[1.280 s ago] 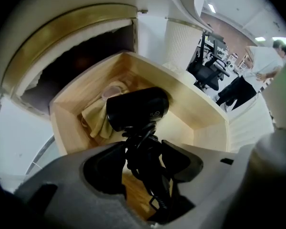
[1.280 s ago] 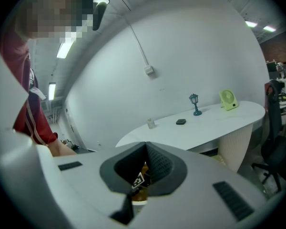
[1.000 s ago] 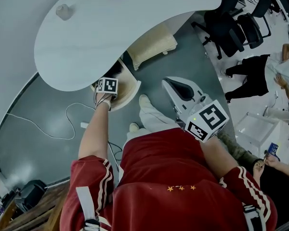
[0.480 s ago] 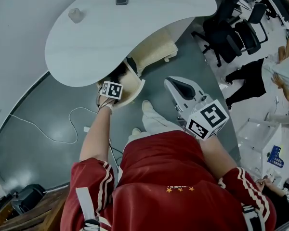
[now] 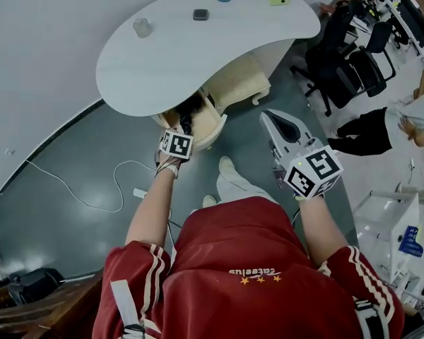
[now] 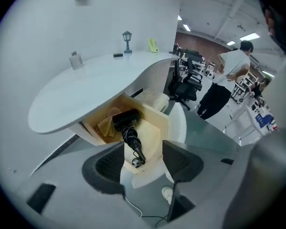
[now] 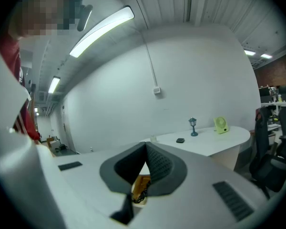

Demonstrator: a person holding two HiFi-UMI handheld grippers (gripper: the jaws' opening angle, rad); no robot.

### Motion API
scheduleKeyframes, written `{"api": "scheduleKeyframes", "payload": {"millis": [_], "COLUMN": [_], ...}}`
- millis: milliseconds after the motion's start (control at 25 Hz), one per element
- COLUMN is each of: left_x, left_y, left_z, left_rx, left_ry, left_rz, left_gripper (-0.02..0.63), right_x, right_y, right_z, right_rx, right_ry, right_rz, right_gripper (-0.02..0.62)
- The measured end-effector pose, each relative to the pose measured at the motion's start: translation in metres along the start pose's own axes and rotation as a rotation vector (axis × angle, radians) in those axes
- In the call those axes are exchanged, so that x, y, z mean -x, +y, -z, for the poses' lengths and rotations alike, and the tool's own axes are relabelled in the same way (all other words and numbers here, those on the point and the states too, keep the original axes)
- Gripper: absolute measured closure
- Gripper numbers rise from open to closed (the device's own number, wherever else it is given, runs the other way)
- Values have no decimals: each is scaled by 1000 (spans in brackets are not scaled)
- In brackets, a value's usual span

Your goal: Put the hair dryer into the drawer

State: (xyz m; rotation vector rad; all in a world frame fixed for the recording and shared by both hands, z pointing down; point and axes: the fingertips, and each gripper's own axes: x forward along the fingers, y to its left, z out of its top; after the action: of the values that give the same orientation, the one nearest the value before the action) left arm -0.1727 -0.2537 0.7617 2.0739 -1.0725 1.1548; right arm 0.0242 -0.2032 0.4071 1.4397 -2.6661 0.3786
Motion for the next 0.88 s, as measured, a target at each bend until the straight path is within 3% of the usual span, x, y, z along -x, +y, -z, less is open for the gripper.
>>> {"api": "scheduleKeyframes", "payload": {"millis": [440,680,880], "left_x": [139,226,294], "left_y": [-43,-54,-65], "left_z": [-9,-46,-72], "left_rx": [-16,11,-18], "left_ry": [-210,-412,-573], "left_rz": [52,59,34], "left_gripper": [353,353,351], "right_x": [50,80,94], "right_y": [53,68,69], "right_z": [-39,-52,-74], "right_rx": [8,8,45], "right_ry": [-90,-107,-154], "right_rz": [35,63,61], "right_gripper": [589,589,589]}}
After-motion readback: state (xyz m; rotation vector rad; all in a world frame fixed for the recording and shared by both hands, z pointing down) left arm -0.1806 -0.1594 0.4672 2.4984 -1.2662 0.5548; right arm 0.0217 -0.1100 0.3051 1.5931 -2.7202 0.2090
